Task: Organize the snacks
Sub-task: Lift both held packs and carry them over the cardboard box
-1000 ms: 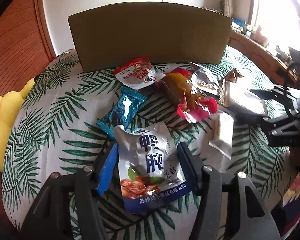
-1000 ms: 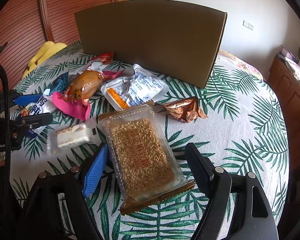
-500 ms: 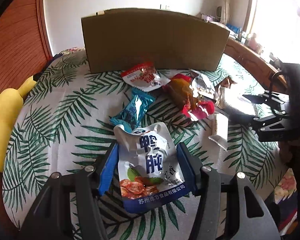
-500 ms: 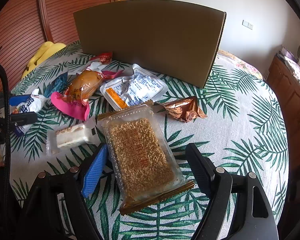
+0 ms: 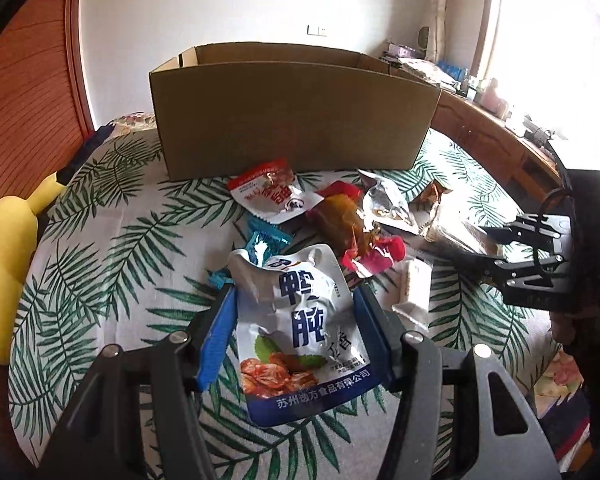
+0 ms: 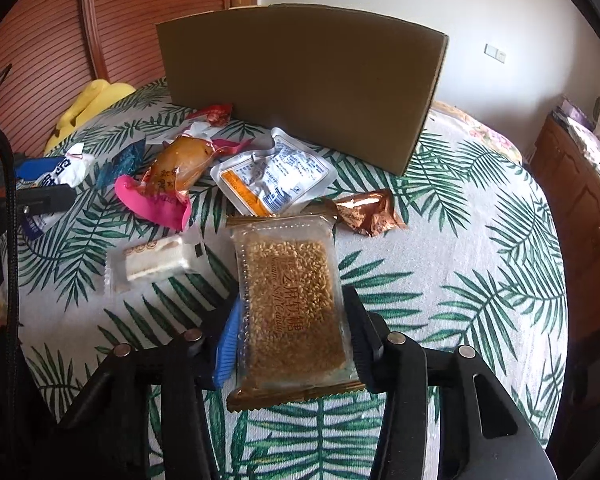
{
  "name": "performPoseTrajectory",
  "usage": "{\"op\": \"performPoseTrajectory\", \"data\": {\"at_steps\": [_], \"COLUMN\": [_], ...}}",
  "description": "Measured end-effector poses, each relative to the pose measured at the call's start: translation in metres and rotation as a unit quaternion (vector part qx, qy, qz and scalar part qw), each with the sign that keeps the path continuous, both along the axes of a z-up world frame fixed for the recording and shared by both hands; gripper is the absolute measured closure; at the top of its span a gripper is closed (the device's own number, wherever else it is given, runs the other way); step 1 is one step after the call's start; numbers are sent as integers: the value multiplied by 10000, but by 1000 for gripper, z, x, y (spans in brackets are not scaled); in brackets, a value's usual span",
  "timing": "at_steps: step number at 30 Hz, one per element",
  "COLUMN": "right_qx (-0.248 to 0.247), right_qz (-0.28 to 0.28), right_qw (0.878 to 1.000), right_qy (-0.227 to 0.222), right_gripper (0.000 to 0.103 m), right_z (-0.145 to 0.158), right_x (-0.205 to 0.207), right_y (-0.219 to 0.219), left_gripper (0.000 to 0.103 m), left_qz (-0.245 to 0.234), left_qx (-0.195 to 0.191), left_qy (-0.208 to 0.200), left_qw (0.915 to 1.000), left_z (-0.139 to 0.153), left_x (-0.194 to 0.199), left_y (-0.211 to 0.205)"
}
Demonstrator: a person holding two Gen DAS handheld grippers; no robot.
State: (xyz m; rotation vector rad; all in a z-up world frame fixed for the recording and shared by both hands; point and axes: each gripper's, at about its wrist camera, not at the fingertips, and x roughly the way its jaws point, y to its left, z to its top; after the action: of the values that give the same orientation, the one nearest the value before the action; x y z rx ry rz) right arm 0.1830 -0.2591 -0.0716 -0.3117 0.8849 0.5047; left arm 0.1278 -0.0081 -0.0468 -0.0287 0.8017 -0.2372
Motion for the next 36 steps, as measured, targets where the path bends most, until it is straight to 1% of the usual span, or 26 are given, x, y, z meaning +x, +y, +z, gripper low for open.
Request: {"op": "performPoseTrajectory", "data": {"at_steps": [5, 9, 18, 23, 29, 32, 36], "right_qx": [234, 504, 834, 967, 1041, 1048, 991], "right_qz": [-100, -248, -420, -480, -533, -555, -514], "right_qw": [9996, 9981, 9942, 9922, 9904, 9901, 9896], "right_qy": [-111, -251, -529, -627, -733, -757, -908], "right_gripper": [56, 56, 56, 56, 56, 56, 56], "right_z": [12, 27, 55, 63, 68, 69, 82], "right_x": [-13, -25, -33, -27, -16, -9, 5], "right_y": [-6, -14, -20, -18, -15, -14, -10], "left_gripper": [45, 45, 45, 45, 44, 44, 44], "left_qz": [-12, -12, -89, -144, -215, -285, -337], "left_qx": [-29, -60, -116, -140, -107, -31, 4], "left_qy": [-59, -125, -423, -592, -742, -813, -964], "left_qw": [10000, 9999, 9990, 9980, 9970, 9963, 9948], "left_z": [5, 10, 33, 47, 57, 62, 73], "left_x": [2, 4, 14, 29, 46, 56, 69], "left_y": [1, 2, 0, 1, 0, -3, -3]}}
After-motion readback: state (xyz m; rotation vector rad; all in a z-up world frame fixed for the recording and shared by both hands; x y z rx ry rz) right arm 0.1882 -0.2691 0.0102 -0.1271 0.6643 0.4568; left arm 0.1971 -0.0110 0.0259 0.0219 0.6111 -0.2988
